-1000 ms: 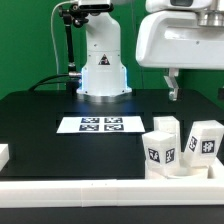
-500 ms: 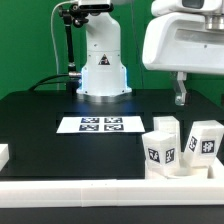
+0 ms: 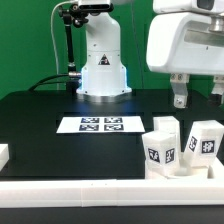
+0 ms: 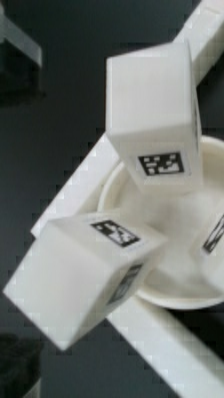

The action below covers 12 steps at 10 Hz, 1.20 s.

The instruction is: Assemble stool

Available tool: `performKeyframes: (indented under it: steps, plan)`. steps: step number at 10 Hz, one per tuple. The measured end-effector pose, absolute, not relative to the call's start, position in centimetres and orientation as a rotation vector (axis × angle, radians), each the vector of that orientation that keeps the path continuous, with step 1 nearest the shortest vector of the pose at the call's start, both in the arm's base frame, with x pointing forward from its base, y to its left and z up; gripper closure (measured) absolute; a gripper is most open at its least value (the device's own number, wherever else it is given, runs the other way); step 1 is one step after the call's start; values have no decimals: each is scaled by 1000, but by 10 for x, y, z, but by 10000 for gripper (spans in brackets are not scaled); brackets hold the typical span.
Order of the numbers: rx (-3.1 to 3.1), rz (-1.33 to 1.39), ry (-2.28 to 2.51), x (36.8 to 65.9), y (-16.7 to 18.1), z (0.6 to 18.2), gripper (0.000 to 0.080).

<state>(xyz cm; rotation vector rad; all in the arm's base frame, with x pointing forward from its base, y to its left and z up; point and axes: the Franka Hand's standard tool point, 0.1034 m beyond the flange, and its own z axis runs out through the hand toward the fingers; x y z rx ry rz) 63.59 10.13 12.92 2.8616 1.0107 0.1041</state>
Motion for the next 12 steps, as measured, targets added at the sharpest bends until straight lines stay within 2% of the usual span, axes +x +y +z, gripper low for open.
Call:
performKeyframes:
  steps: [3,7,12]
  plan:
    - [2998,-28,860,632,101,130,150]
    - [2976,-11,886,635,96,130,150]
    - [2657,-105,1520,639,112,121,150]
